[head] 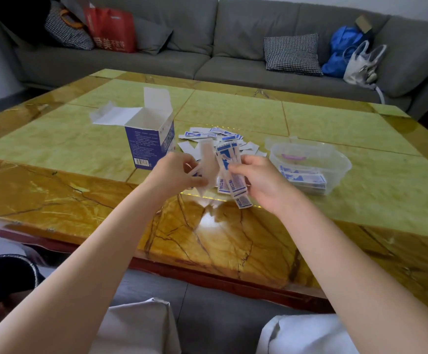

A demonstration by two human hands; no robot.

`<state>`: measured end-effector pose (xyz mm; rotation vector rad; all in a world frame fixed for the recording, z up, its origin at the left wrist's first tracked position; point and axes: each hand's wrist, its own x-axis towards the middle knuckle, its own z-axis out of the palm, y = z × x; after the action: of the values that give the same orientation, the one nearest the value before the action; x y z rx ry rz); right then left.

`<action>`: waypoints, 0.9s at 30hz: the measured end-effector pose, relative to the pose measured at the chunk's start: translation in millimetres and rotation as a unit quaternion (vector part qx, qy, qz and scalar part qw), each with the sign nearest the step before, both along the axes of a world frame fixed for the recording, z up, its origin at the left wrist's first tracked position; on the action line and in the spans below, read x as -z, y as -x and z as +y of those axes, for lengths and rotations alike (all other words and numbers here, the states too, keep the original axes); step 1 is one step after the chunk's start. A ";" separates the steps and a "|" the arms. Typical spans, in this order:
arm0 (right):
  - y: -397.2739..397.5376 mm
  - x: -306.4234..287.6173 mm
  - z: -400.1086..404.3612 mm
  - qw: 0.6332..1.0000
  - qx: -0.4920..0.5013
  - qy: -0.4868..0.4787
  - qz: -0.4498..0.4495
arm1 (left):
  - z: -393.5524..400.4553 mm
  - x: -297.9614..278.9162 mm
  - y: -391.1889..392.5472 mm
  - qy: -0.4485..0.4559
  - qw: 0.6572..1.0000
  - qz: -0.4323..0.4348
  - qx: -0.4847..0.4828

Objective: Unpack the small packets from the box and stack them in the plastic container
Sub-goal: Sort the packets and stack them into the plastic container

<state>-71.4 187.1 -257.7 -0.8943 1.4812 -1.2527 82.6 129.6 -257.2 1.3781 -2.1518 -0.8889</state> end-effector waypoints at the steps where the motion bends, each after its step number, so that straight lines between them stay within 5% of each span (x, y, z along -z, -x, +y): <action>1: 0.2 -2.2 0.7 0.998 -0.018 -0.006 -0.059 | 1.7 -0.1 2.7 -0.010 1.000 0.012 0.015; 5: 2.0 -3.3 0.7 0.994 -0.036 -0.016 -0.107 | 7.4 -3.4 7.5 -0.053 0.995 0.059 0.057; 12: 1.7 3.9 1.3 0.995 0.039 -0.008 0.096 | 7.5 -5.6 12.0 -0.142 0.973 0.183 0.007; 16: 9.1 0.7 0.5 0.940 0.109 0.068 0.316 | -3.7 -1.9 5.3 -0.054 0.984 0.149 -0.080; 20: 13.3 -10.6 2.9 0.881 0.066 0.161 0.440 | -5.7 -6.0 0.6 0.037 0.985 0.120 -0.117; 24: 13.0 -10.7 3.9 0.800 -0.054 0.206 0.561 | 5.2 -14.8 10.4 0.072 0.996 0.062 -0.002; 27: 14.6 -10.2 9.9 0.805 -0.095 0.166 0.562 | 11.3 -13.6 20.3 0.069 0.996 0.018 0.061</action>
<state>-86.0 197.0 -247.5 -2.2192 1.9668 -0.8089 62.3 140.9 -243.6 1.1668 -2.2444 -0.7847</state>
